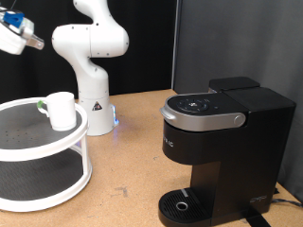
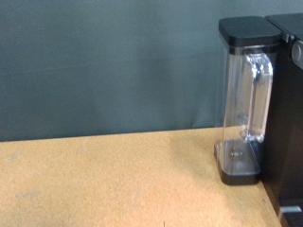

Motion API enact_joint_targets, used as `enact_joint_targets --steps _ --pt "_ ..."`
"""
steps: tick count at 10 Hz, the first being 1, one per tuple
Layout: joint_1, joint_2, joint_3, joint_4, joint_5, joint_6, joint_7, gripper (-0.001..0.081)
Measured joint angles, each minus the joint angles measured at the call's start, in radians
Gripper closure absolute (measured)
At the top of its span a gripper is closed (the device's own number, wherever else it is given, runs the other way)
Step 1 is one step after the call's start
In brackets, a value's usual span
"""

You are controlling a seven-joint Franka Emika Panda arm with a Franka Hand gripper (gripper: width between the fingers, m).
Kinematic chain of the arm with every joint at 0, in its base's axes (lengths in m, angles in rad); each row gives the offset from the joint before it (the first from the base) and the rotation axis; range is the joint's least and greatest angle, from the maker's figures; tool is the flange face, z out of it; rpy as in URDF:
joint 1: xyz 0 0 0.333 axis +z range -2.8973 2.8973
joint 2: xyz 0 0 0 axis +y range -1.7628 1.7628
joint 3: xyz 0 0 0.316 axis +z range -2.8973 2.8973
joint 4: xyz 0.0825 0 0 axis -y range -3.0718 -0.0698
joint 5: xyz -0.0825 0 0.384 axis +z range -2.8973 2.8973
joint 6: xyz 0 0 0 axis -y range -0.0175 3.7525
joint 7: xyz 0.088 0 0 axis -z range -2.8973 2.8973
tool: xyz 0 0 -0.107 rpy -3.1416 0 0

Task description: Make a cup of coffee with the keurig machine

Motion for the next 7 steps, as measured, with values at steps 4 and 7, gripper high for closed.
enact_joint_targets --steps 4,7 --pt "-0.004 0.067 -0.099 0.039 -0.014 -0.013 -0.045 0.0802" --pt "-0.003 0.120 -0.121 0.020 -0.014 0.008 -0.099 0.0802"
